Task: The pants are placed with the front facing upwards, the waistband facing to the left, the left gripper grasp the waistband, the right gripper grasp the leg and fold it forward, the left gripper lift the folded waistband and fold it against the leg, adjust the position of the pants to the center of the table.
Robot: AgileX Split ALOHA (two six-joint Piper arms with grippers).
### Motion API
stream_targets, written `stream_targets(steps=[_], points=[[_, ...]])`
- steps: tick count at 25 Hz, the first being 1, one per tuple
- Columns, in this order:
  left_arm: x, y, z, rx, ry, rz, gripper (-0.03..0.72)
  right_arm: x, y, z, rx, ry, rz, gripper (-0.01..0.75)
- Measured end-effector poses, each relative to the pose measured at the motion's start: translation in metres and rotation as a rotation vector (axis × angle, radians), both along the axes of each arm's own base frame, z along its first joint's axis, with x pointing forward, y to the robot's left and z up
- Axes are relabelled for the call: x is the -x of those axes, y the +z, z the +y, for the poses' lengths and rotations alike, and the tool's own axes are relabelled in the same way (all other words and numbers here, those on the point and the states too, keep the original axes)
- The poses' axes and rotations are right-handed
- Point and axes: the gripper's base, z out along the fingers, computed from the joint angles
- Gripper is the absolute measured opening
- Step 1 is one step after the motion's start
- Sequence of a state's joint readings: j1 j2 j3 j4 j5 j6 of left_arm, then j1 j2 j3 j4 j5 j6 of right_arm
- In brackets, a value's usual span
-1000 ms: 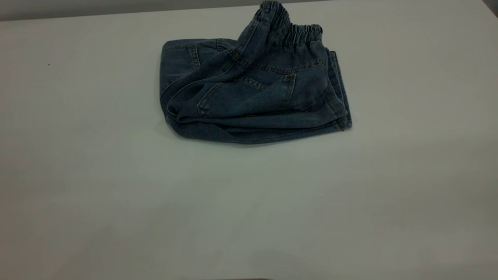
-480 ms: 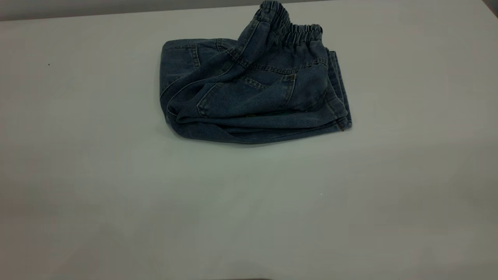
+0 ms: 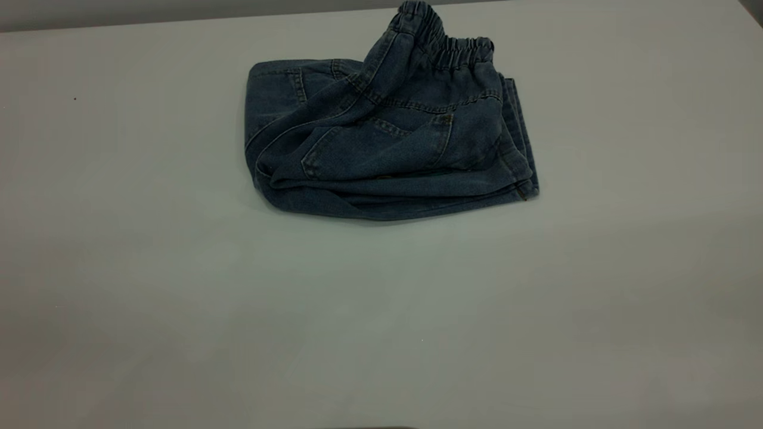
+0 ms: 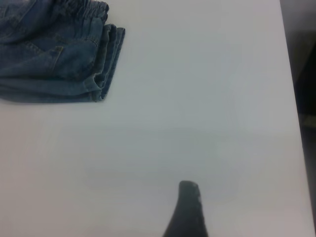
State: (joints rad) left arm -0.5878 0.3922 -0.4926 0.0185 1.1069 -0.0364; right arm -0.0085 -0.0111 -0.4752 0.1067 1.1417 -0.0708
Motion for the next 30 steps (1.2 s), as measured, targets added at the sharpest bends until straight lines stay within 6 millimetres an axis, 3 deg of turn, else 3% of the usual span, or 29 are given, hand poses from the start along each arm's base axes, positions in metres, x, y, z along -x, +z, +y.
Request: stream_targets(steps=[18, 24, 30], points=[[0.002, 0.0, -0.002, 0.007, -0.049, 0.001, 0.393, 0.0, 0.0, 0.0, 0.0, 0.0, -0.001, 0.514], [0.002, 0.002, 0.012, 0.028, 0.24, -0.043, 0.393, 0.0, 0.0, 0.0, 0.0, 0.0, -0.001, 0.514], [0.022, 0.007, 0.024, 0.064, 0.474, -0.19, 0.393, 0.0, 0.0, 0.0, -0.001, -0.015, -0.001, 0.514]])
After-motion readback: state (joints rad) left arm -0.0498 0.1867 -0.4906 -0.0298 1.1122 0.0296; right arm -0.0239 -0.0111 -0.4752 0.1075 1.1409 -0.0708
